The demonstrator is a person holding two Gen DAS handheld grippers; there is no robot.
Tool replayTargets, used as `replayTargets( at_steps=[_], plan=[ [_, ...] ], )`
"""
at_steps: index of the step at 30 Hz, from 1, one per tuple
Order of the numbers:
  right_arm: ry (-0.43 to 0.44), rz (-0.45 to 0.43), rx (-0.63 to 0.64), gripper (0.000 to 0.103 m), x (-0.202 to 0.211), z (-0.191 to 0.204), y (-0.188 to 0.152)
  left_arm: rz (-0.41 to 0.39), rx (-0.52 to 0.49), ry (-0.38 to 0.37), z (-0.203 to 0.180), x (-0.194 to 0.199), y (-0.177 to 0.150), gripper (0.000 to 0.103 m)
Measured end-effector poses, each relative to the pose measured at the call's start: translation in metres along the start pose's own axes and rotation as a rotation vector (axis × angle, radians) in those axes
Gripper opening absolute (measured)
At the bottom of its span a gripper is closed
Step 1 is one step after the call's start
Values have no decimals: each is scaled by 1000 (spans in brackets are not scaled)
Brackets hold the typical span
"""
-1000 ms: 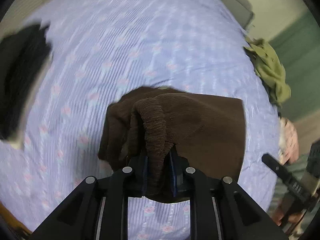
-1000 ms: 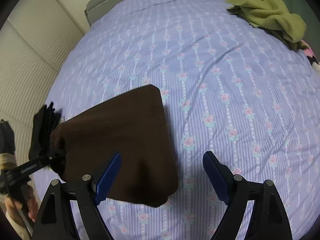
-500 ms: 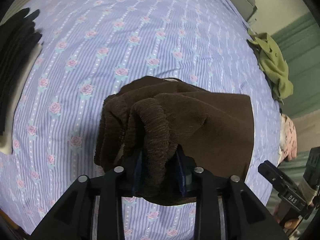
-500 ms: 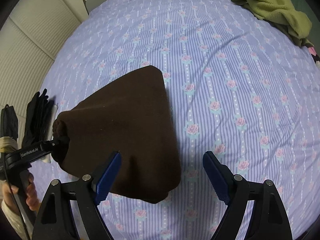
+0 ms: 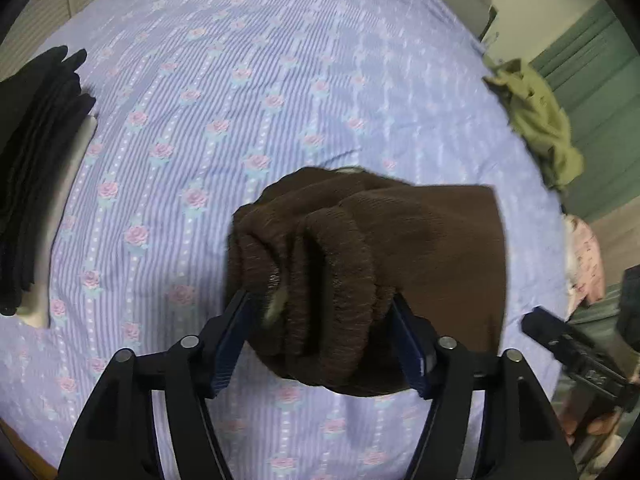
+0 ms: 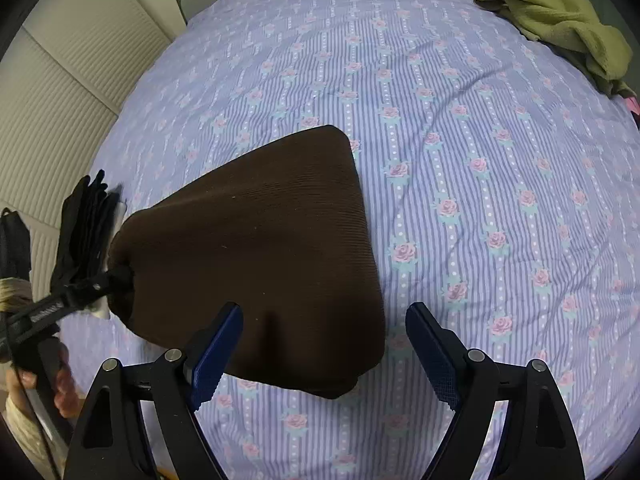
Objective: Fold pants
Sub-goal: 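Hold the folded bundle with the left gripper and press it flat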
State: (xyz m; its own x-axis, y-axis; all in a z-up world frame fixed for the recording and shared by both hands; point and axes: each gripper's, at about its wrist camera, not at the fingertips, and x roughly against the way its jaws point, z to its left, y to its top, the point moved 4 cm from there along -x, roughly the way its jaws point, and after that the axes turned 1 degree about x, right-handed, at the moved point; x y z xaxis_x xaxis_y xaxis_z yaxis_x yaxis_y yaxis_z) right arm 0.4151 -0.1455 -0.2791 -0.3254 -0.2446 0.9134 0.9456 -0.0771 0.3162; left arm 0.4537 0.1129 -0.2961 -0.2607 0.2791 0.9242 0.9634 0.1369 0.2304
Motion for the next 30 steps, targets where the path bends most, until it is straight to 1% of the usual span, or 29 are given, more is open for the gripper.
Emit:
replayTargets(
  at_steps=[2, 3, 5, 6, 7, 8, 10, 12, 13, 14, 15, 17, 18, 19, 22, 24, 25, 28, 30],
  plan=[
    [-1, 4, 4, 85, -1, 2, 0, 21, 21, 4, 4, -10, -1, 69],
    [-3, 6, 5, 85, -1, 2, 0, 29, 34, 2, 6, -15, 0, 66],
    [-7, 6, 11, 85, 0, 3, 0, 33, 39, -11, 8, -19, 1, 50],
    [-12, 4, 14, 85, 1, 3, 0, 37, 45, -40, 7, -19, 2, 40],
    [-16, 3, 15, 85, 2, 3, 0, 32, 47, -41, 5, -18, 2, 38],
    [-18, 1, 15, 85, 3, 2, 0, 14, 27, -30, 3, -15, 3, 36],
    [-20, -5, 10, 85, 6, 1, 0, -29, -18, -13, -3, -5, 6, 27],
    [-20, -12, 4, 85, 9, 0, -1, -92, -34, -34, -5, 13, 12, 27],
    [-18, -16, 1, 85, 10, 0, -1, -125, -48, -39, -4, 20, 15, 28],
    [-19, -19, 0, 85, 10, 0, -1, -134, -60, -13, 1, 18, 18, 29],
    [-21, -21, -1, 85, 9, 0, -2, -109, -53, 20, 9, 10, 19, 30],
    [-33, -13, 5, 85, 5, 4, -3, -41, -20, 21, 24, -9, 19, 35],
    [-44, -8, 16, 85, 3, 7, -4, -24, -16, 17, 27, -14, 17, 42],
    [-52, -6, 36, 85, 0, 11, -5, -20, -15, 12, 29, -15, 16, 51],
    [-50, -15, 75, 85, -1, 21, -6, -27, 26, -5, 33, -7, 12, 69],
    [-46, -32, 87, 85, 0, 23, -4, -27, 22, -4, 34, -6, 8, 71],
    [-49, -35, 87, 85, 0, 22, -4, -13, 30, -13, 35, -8, 6, 71],
    [-62, -23, 65, 85, -6, 16, 1, 34, 96, -85, 38, -18, -1, 71],
    [-68, -18, 55, 85, -10, 12, 3, 49, 104, -89, 37, -28, -5, 71]
  ],
)
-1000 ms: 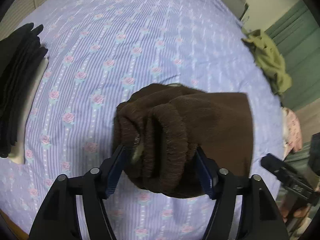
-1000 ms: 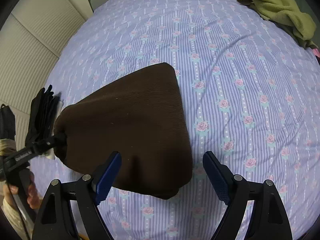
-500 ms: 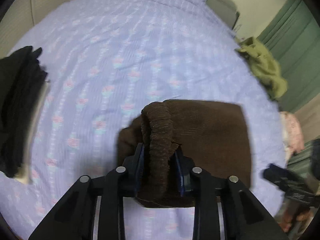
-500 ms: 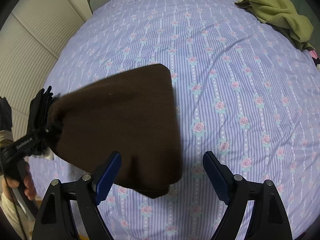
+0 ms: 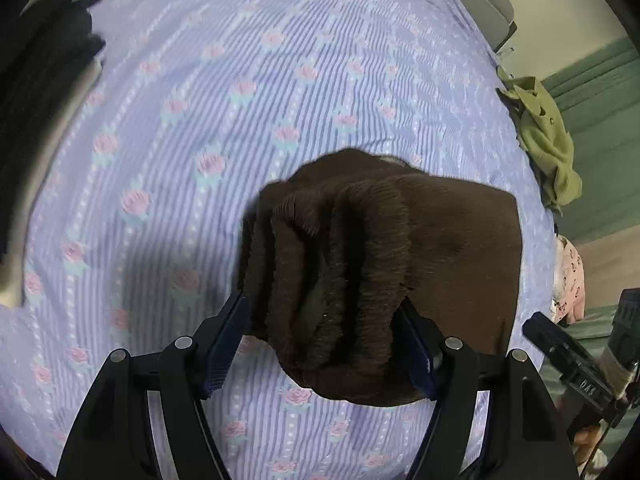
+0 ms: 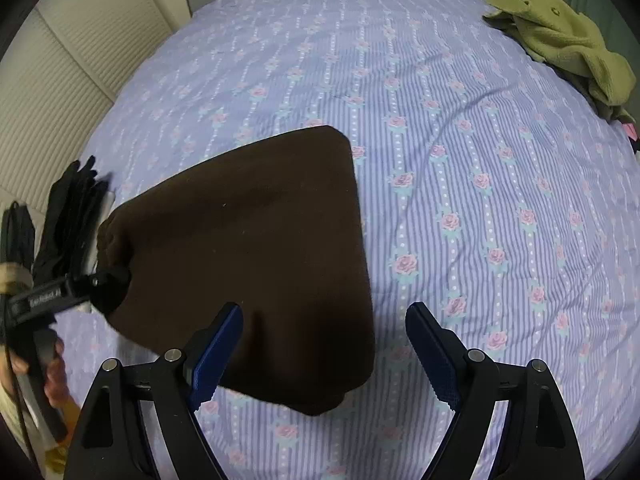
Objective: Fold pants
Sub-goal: 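Hold the folded bundle with the left gripper and press it flat, then grip the brown pants waistband with the left gripper while the right gripper grasps the folded body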
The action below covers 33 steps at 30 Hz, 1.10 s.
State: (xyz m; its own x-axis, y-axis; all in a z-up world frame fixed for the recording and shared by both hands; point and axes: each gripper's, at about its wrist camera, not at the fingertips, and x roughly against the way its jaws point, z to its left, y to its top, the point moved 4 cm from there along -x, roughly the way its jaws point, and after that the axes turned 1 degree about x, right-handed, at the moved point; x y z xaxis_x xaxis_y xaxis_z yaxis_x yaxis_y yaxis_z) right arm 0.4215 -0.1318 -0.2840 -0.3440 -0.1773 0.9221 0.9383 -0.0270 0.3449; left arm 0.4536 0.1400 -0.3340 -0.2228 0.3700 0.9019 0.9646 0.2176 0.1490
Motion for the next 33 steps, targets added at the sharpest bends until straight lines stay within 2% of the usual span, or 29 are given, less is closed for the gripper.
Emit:
replayTargets(
  at_steps=[2, 3, 4, 8, 10, 13, 15, 17, 18, 21, 26, 33],
  plan=[
    [-2, 4, 0, 85, -5, -2, 2, -3, 6, 6, 3, -9, 0, 71],
    [-8, 10, 3, 85, -8, -2, 2, -9, 13, 2, 3, -12, 1, 66],
    [-17, 18, 6, 85, -11, -2, 2, -12, 17, -12, 4, -15, 2, 56],
    [-14, 41, 6, 85, -20, -2, 1, -30, -10, 10, -2, -16, 6, 45],
    [-8, 49, -6, 85, -22, -4, -1, -48, -42, 19, -10, -7, 7, 35],
    [8, 50, -28, 85, -21, -8, -2, -111, -88, 18, -18, 10, 13, 34],
    [11, 40, -32, 85, -20, -8, 0, -111, -94, 45, -12, 6, 20, 35],
    [8, 37, -19, 85, -20, -5, 1, -82, -84, 45, -6, -6, 26, 39],
    [-2, 33, -6, 85, -21, -2, 2, -79, -91, 58, -4, -10, 27, 46],
    [-9, 21, 39, 85, -22, 8, 5, -67, -39, 110, 9, -14, 28, 87],
    [-9, 3, 93, 85, -24, 17, 9, -20, -33, 60, 16, -20, 19, 92],
    [-11, 38, 78, 85, -49, 9, 12, 7, -10, -22, 25, -34, 20, 94]
  ],
)
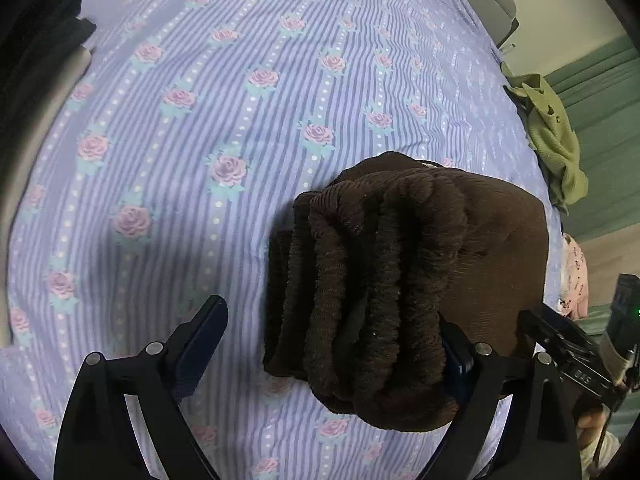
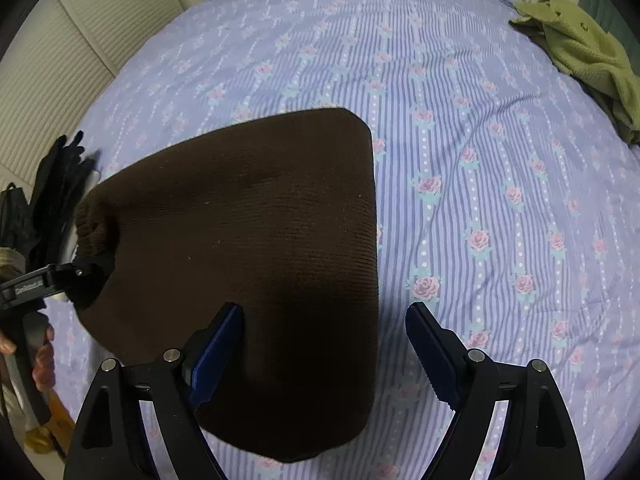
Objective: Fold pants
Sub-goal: 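Grip the brown pants waistband with the left gripper while the right gripper grasps the folded body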
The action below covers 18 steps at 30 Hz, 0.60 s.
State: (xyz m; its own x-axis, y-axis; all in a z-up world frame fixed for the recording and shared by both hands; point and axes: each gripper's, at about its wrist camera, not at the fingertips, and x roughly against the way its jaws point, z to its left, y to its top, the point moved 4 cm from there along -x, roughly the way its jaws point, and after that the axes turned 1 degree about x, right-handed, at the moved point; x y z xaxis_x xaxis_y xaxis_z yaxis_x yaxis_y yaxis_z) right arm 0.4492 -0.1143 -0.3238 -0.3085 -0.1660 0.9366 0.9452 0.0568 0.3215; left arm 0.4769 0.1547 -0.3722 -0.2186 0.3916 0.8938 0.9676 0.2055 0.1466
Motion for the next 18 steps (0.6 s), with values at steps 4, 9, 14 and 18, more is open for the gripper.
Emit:
replayTargets(
  at_steps=[4, 9, 14, 18],
  plan=[
    [29, 32, -28, 86, -18, -7, 1, 12, 8, -36, 5, -7, -3, 97],
    [52, 63, -60, 88, -42, -15, -1, 36, 47, -92, 14, -19, -8, 101],
    [80, 80, -91, 90, -58, -20, -2, 35, 84, -153, 15, -30, -7, 100],
    [120, 98, -130, 90, -70, -25, -2, 40, 160, -236, 10, -39, -8, 94]
  ],
)
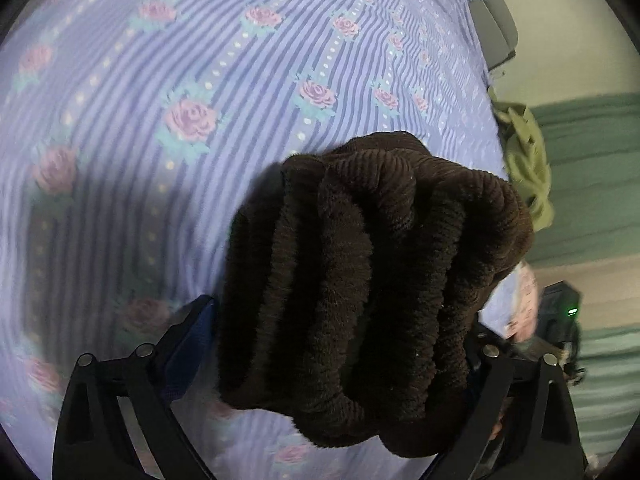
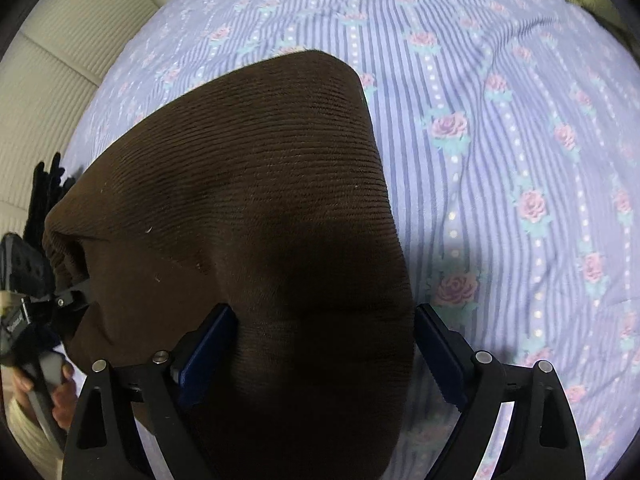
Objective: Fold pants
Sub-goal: 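Grip the brown pants waistband with the left gripper while the right gripper grasps the folded body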
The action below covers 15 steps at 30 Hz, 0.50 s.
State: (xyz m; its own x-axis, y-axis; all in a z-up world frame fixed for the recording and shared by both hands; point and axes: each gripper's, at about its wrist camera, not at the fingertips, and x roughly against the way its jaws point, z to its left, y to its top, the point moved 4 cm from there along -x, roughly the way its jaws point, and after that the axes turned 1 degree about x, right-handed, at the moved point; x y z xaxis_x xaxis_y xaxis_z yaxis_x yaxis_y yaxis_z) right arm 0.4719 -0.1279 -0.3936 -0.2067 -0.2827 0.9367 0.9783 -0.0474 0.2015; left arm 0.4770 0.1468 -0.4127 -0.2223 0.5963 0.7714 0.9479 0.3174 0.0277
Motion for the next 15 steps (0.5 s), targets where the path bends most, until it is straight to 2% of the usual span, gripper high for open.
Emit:
replayTargets(
  at_steps=[4, 7, 12, 13, 14, 15],
  plan=[
    [6, 7, -7, 90, 0, 0, 0, 2, 30, -35, -4, 11, -6, 71],
    [13, 2, 0, 90, 0, 0, -1, -2, 13, -19, -11, 13, -6, 70],
    [53, 13, -40, 90, -5, -7, 2, -20, 95, -6, -4, -3, 4, 77],
    [59, 18, -55, 88, -5, -9, 3, -21, 103, -3, -3, -3, 4, 77],
    [78, 25, -73, 80, -4, -9, 3, -19, 104, 7, -5, -2, 4, 76],
    [88, 30, -82, 77, -2, -12, 1, -14, 100, 16, -8, 1, 3, 73]
  ],
)
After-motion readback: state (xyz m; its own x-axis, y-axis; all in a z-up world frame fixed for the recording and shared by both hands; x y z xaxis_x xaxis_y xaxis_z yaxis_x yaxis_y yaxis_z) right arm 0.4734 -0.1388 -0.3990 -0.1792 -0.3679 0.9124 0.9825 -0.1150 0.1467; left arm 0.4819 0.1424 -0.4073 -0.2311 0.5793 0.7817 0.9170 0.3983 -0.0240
